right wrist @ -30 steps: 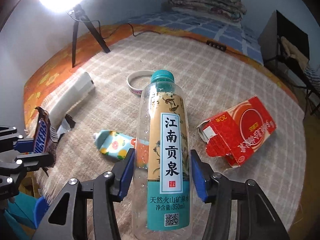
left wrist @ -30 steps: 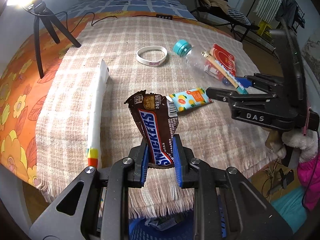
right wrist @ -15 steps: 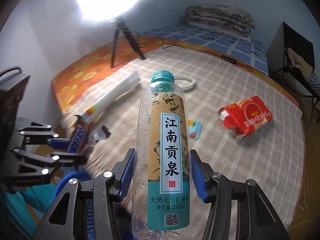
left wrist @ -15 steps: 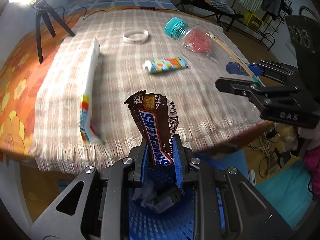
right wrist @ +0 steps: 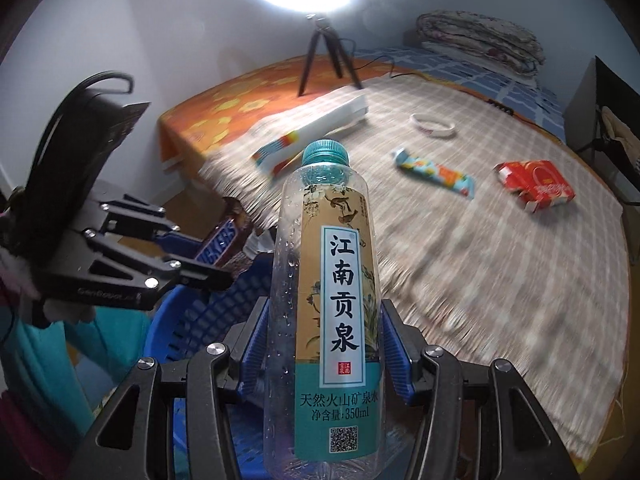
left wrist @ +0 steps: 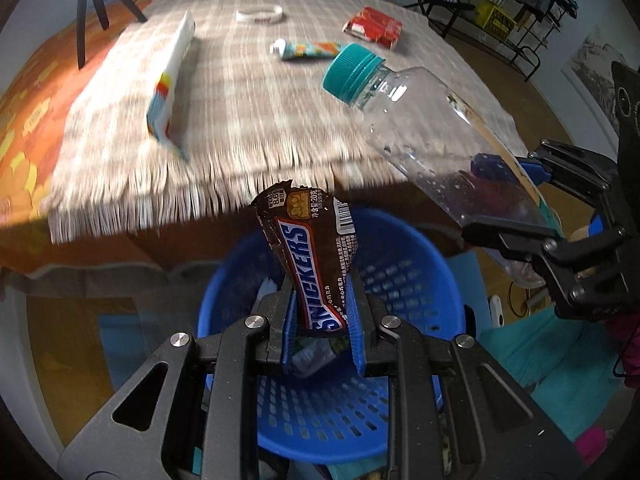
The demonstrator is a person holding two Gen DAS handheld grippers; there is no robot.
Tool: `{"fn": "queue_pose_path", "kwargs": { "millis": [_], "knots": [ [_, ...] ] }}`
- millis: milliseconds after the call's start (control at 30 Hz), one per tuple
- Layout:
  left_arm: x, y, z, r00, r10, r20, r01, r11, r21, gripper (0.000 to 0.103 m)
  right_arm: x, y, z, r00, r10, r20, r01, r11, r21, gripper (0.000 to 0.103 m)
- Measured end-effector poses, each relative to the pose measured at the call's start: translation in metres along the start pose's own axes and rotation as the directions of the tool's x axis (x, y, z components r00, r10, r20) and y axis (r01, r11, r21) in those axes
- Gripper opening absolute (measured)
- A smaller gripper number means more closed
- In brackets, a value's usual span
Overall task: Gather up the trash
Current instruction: 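Carry the wrapper and bottle over the blue basket and open the left tool, then open the right tool to drop the water bottle into the basket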
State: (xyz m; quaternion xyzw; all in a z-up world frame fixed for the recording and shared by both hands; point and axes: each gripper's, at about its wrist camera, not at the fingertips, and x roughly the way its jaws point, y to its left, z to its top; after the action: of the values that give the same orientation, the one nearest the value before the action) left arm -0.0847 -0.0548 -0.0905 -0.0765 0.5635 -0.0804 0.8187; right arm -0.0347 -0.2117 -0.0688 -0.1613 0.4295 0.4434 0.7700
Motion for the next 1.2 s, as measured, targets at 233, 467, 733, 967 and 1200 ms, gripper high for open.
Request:
{"fn": "queue_pose_path", "kwargs": {
  "millis": [233, 467, 733, 967, 1200],
  "knots": [
    [0.005, 0.001, -0.02, 0.999, -0.012, -0.031, 0.012, 1.0, -0.01, 0.021, 0.01, 0.02, -0.024, 0.998, 0.037, -0.042, -0.038, 0.999, -0.005, 0.055],
    [0.013, 0.006, -0.032, 0.998, -0.014, -0.061, 0.014, 1.0, -0.003, 0.029, 0.022, 0.029, -0.034, 0.996, 0.05, -0.077, -0.052, 0.999, -0.016, 0.055],
    [0.017, 0.014, -0.038, 0.997, -0.008, -0.078, 0.006, 1.0, -0.022, 0.047, 0.036, 0.036, -0.041, 0.992, 0.057, -0.11, -0.061, 0.998, -0.032, 0.055],
    [0.009, 0.027, -0.039, 0.998, -0.002, -0.064, -0.001, 0.999, -0.051, 0.047, 0.052, 0.04, -0.047, 0.986, 0.069, -0.153, -0.075, 0.996, -0.037, 0.061],
    [0.002, 0.038, -0.031, 0.999, 0.007, -0.035, -0.011, 0.996, -0.093, 0.047, 0.06, 0.036, -0.051, 0.981, 0.067, -0.18, -0.072, 0.997, -0.019, 0.074]
  ]
}}
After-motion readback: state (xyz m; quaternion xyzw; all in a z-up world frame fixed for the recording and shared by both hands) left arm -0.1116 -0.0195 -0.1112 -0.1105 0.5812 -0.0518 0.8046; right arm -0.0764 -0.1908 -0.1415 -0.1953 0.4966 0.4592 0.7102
